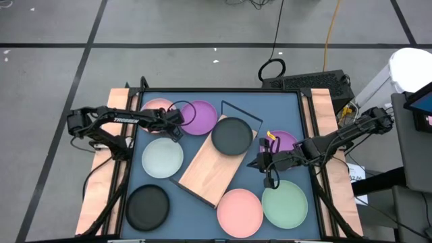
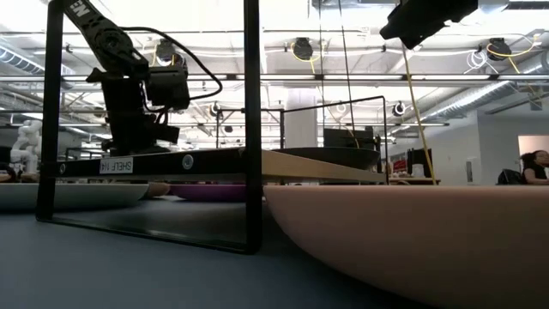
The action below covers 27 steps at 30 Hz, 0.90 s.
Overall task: Place and stack plates onto a shelf
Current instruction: Put the top pink plate on the shelf
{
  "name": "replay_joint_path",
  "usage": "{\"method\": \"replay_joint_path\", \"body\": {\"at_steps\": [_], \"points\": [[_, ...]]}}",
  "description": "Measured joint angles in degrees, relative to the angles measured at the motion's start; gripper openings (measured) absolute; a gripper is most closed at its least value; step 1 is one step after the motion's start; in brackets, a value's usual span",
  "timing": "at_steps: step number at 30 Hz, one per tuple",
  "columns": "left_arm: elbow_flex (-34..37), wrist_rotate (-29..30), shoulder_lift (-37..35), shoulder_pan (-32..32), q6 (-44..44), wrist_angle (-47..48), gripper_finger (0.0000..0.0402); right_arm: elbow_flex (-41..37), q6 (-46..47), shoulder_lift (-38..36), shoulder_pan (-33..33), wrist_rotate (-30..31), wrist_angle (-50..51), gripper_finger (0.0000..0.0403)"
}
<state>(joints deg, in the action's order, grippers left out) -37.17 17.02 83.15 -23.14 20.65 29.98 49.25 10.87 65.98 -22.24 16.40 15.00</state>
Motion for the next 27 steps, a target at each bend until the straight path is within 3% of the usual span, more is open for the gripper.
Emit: {"method": "replay_joint_path", "body": {"at_steps": [8, 15, 27], "points": [[-0.03, -0.60, -3.99, 0.58, -2.35, 1.31, 0.0013, 0.00, -0.02, 0.00, 0.00, 0.00, 0.02, 0.0000], [-3.17, -2.89, -11.12, 2.75, -2.11, 8.63, 0.0012, 0.00, -0.02, 0.00, 0.00, 0.00, 0.02, 0.0000], [-11.96, -5.25, -17.66, 14.59, -2.17, 18.35, 0.0012, 0.00, -0.04, 0.00, 0.00, -0.01, 0.02, 0.0000]]}}
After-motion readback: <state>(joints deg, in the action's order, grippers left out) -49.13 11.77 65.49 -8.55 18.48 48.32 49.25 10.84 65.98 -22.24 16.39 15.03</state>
